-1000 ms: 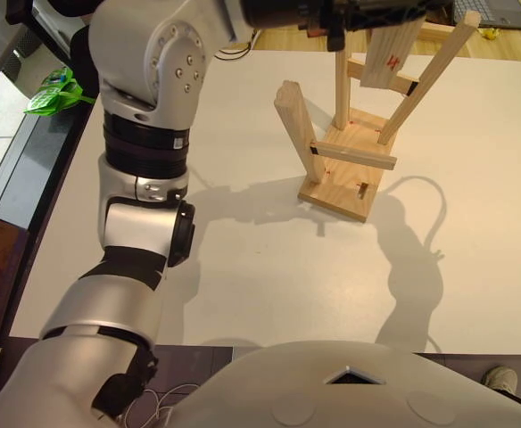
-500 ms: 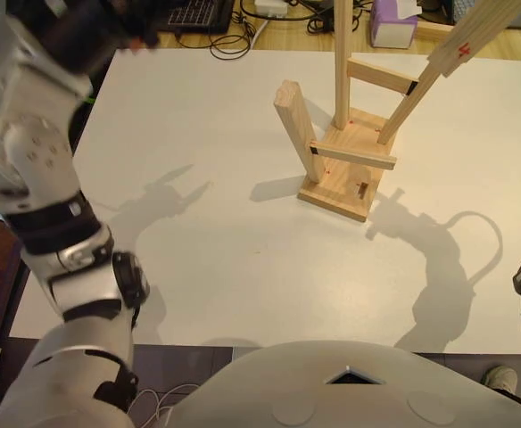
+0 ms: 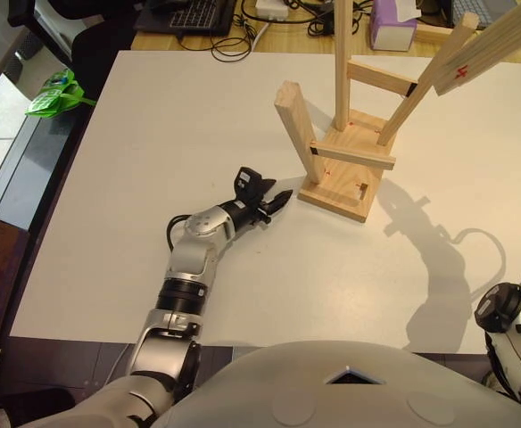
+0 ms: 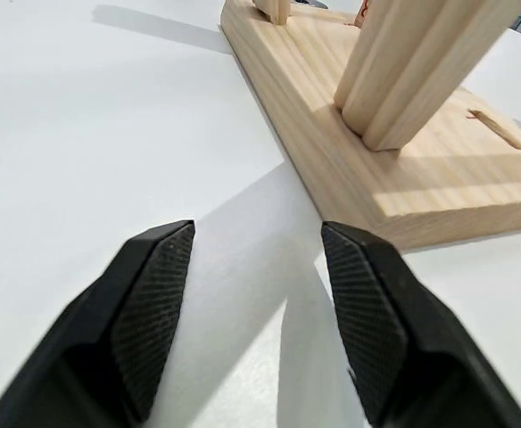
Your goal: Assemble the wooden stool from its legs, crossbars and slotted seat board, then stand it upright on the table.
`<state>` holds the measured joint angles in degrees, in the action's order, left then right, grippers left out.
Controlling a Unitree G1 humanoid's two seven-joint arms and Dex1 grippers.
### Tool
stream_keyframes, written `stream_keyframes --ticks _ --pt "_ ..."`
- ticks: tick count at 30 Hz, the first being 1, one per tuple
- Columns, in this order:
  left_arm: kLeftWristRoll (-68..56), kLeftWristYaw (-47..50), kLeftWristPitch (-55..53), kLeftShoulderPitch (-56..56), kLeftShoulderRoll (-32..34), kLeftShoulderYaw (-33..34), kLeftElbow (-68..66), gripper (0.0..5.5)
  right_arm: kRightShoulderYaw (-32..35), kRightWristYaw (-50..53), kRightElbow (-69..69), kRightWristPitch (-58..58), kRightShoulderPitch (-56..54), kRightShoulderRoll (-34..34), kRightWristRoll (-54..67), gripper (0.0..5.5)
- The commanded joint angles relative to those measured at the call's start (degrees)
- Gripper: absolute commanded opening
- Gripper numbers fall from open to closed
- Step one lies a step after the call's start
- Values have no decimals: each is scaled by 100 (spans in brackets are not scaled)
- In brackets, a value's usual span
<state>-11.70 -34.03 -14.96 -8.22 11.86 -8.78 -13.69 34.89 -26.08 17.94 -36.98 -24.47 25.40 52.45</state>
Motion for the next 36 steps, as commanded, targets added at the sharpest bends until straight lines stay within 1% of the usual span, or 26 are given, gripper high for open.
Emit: stream_keyframes --ticks 1,6,12,17,23,29,33,36 --pt "185 111 -90 202 -398 -486 217 267 0 16 -374 325 162 181 -240 100" --pt "247 219 -411 432 -613 -937 913 267 57 -31 -969 816 601 170 -685 100" --pt "327 535 -638 347 -793 -987 1140 267 309 -3 -1956 1093 1010 -74 -625 100" --pt "318 725 -666 321 -1076 -1049 1107 267 248 11 -2287 1081 1240 -478 -475 100" --pt "354 933 -748 219 -1496 -1232 902 267 137 103 -2266 791 1270 -819 -61 100" --pt "296 1034 -813 137 -1596 -1265 891 267 -46 183 -2059 630 1399 -941 64 100" --pt "268 1078 -875 84 -1657 -1319 893 267 -193 175 -1815 525 1602 -895 38 100" --pt "252 1194 -960 24 -1747 -1335 956 267 -257 128 -1711 447 1732 -729 -8 100"
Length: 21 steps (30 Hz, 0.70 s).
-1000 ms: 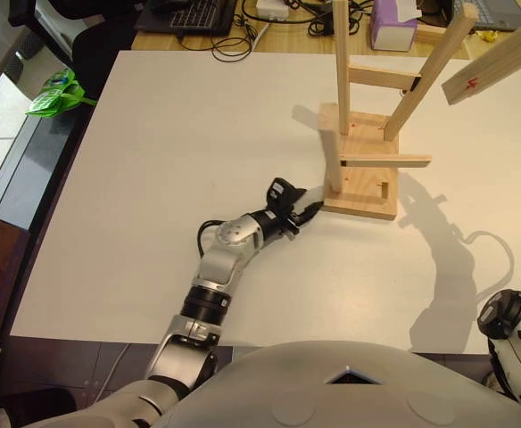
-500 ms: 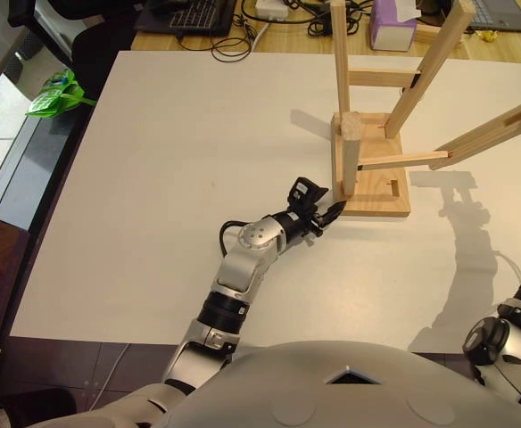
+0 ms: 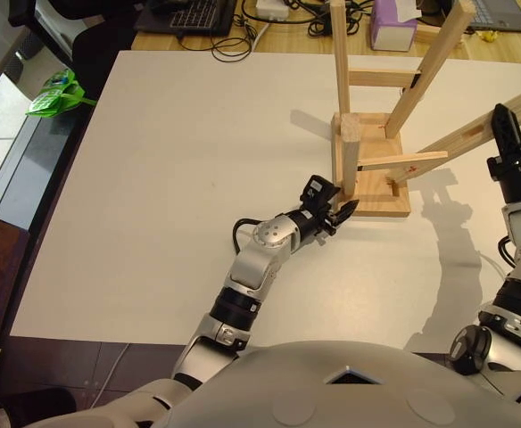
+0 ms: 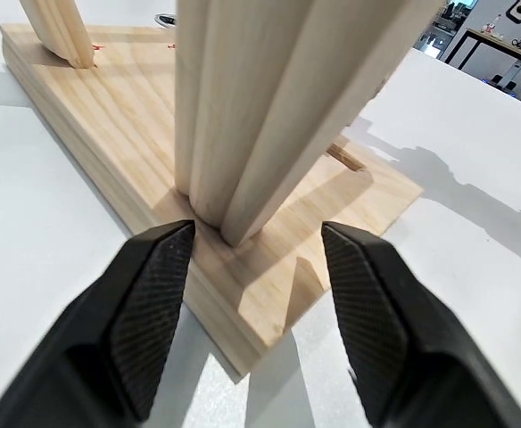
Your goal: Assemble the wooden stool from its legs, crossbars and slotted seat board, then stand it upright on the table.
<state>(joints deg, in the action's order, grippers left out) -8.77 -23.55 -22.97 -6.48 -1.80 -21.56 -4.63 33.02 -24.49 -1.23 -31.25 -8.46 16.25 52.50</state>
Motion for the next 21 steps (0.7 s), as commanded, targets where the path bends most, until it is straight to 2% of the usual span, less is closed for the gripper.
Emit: stream_keyframes --ticks 1,6,9,14,17,21 --pt "-41 188 -171 -164 -387 -64 87 267 -94 -52 248 -146 173 229 -25 100" --pt "55 362 -326 -154 -75 -150 983 267 -220 -85 486 -153 389 292 -76 100" --pt "-156 67 -726 79 403 -62 1730 267 -313 -105 522 -48 449 293 -192 100" --pt "-261 -349 -837 754 1108 37 1782 267 -350 -77 502 133 446 305 -314 100" --pt "-282 -399 -705 890 1045 -30 1486 267 -354 -30 481 261 368 329 -419 100" --pt "-279 -364 -514 677 618 -143 925 267 -519 -89 579 485 256 378 -661 100"
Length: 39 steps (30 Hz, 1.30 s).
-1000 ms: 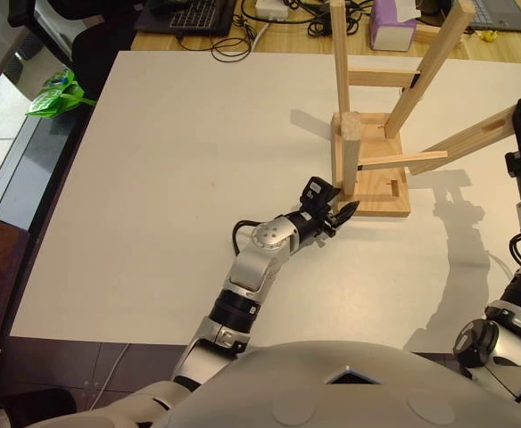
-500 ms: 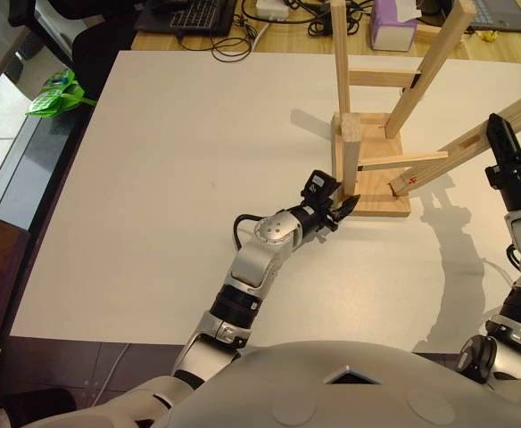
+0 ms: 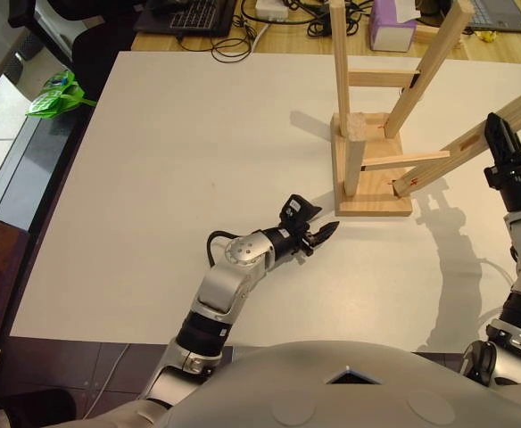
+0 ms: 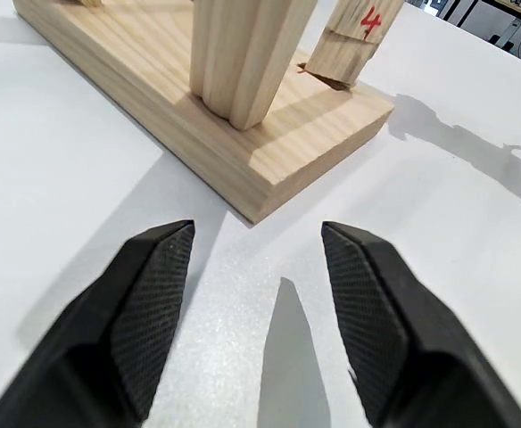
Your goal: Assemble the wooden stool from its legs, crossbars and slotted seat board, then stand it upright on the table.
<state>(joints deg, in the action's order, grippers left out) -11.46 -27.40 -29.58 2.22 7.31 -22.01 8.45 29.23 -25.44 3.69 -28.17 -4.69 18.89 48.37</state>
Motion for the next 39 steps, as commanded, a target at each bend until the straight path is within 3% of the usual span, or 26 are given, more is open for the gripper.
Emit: stream_keyframes --ticks 1,9,16,27,33,39 --pt "-3 18 202 -256 -393 -132 -511 267 -187 -15 122 217 -138 120 -295 100" --pt "7 41 494 -562 -794 -183 -934 267 -702 -262 186 616 124 90 -906 100" --pt "-37 20 617 -667 -1000 -191 -1082 267 -546 36 -346 1020 103 -168 -1062 100" --pt "-56 86 764 -836 -1171 -207 -1318 267 -1148 -240 -399 1964 639 -221 -1656 100" --pt "-61 133 769 -816 -1176 -218 -1311 267 -1051 257 -91 1351 613 -367 -1082 100" --pt "-53 193 794 -825 -1183 -220 -1328 267 -1372 135 -131 2162 788 -210 -2029 100"
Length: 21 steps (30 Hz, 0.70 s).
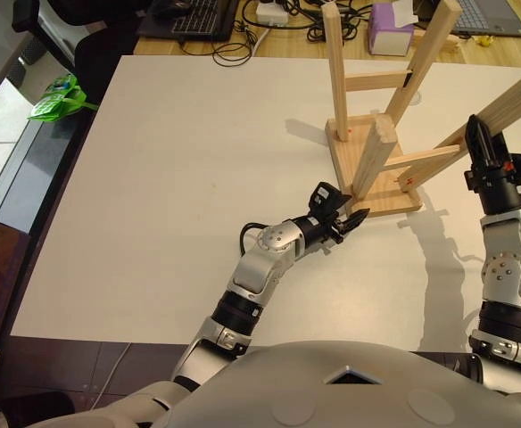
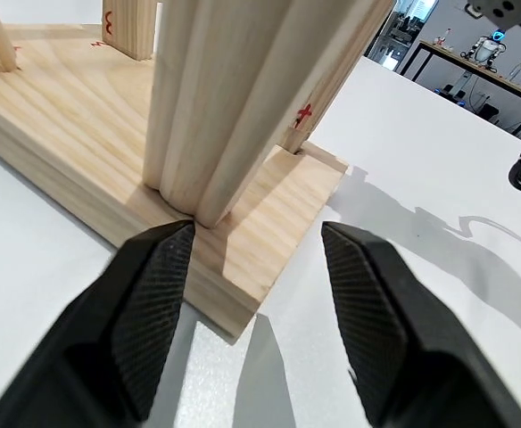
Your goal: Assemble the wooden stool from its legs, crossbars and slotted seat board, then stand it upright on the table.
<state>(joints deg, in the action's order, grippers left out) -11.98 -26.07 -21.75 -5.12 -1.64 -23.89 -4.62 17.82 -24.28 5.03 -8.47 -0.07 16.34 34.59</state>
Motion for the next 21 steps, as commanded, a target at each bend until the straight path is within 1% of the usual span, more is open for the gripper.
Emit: stream_keyframes --ticks 1,6,20,21 --pt "-5 64 13 -95 -286 -29 -22 267 -275 -6 -301 316 344 45 -741 100" --pt "-18 65 21 -105 -264 -16 -35 267 -230 63 -477 650 262 37 -763 100" --pt "0 9 53 -162 -223 1 -117 267 -394 46 -392 516 234 78 -671 100" --pt "2 11 59 -163 -228 1 -126 267 -391 45 -384 480 231 89 -654 140"
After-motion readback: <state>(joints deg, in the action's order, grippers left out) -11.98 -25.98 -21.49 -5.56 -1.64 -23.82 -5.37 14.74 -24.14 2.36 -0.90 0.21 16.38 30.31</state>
